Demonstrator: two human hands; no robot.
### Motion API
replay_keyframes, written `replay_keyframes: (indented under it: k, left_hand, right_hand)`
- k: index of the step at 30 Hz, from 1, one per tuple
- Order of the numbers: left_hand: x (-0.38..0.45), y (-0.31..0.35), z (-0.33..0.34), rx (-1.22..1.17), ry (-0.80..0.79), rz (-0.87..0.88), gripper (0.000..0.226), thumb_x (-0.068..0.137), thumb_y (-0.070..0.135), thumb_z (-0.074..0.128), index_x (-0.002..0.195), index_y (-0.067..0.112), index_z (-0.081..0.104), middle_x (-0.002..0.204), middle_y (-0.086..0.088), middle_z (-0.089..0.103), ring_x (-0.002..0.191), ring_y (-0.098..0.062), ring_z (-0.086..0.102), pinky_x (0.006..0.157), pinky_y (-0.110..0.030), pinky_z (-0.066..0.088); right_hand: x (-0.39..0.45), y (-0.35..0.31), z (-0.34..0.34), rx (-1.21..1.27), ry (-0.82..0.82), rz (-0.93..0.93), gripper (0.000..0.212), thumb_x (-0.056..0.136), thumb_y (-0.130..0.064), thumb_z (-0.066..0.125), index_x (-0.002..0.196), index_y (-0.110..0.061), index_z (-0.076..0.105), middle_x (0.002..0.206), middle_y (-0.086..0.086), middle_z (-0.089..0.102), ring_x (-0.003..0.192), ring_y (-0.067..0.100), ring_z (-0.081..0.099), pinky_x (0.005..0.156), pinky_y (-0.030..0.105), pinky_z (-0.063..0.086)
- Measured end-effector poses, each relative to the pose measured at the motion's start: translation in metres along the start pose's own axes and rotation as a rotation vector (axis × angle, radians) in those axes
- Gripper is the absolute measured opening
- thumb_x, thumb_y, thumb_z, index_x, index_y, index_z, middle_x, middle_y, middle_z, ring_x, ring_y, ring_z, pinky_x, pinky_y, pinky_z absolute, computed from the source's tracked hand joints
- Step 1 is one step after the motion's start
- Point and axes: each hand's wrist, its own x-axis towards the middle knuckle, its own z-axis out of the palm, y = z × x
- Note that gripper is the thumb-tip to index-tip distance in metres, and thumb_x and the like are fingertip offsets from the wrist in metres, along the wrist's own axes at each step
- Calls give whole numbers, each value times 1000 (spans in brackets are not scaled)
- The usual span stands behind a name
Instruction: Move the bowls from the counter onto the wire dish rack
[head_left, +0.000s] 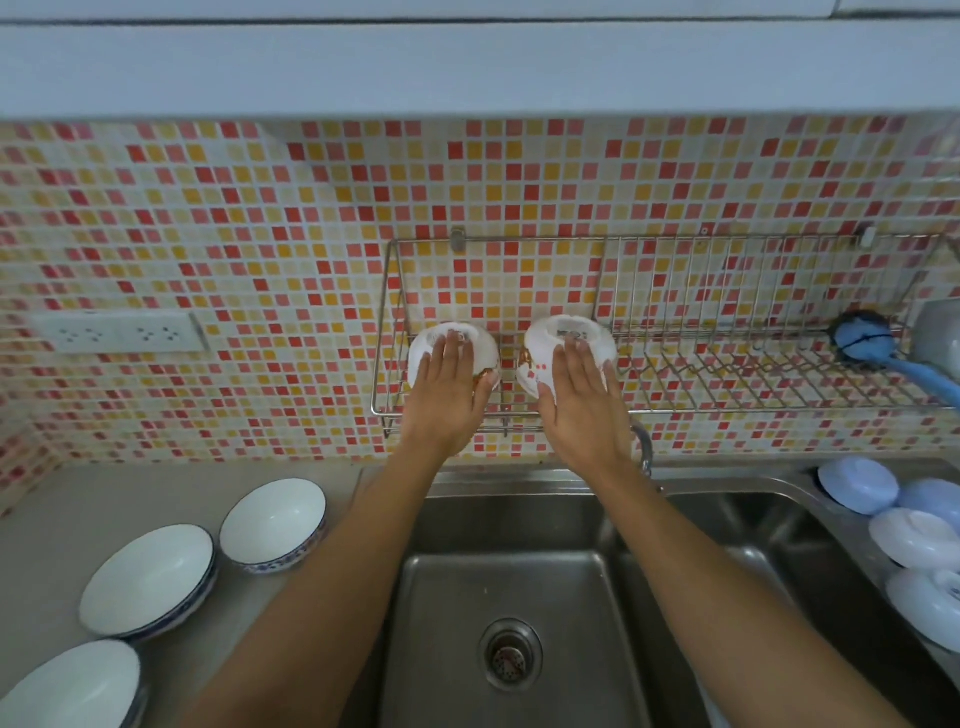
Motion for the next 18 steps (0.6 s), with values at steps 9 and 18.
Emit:
replay_keyframes:
  k: [9,18]
  left_hand:
    - [-60,-23,16,125,120,130,59,101,46,11,153,17,13,161,-5,11,149,-24,1,119,-37,-14]
    - [-161,-79,37,-73,-33,-82,66,100,49,23,153,20,-2,162,-4,-5,148,-24,-11,120,-41,-4]
  right_hand:
    - [-46,-12,14,74,81,33,59,100,-50,27,150,-19,28,158,5,26,148,26,15,120,52,5]
    - [-114,-95,52,402,-123,40,76,95,-45,48,154,-20,7,162,8,-10,149,30,6,108,46,36]
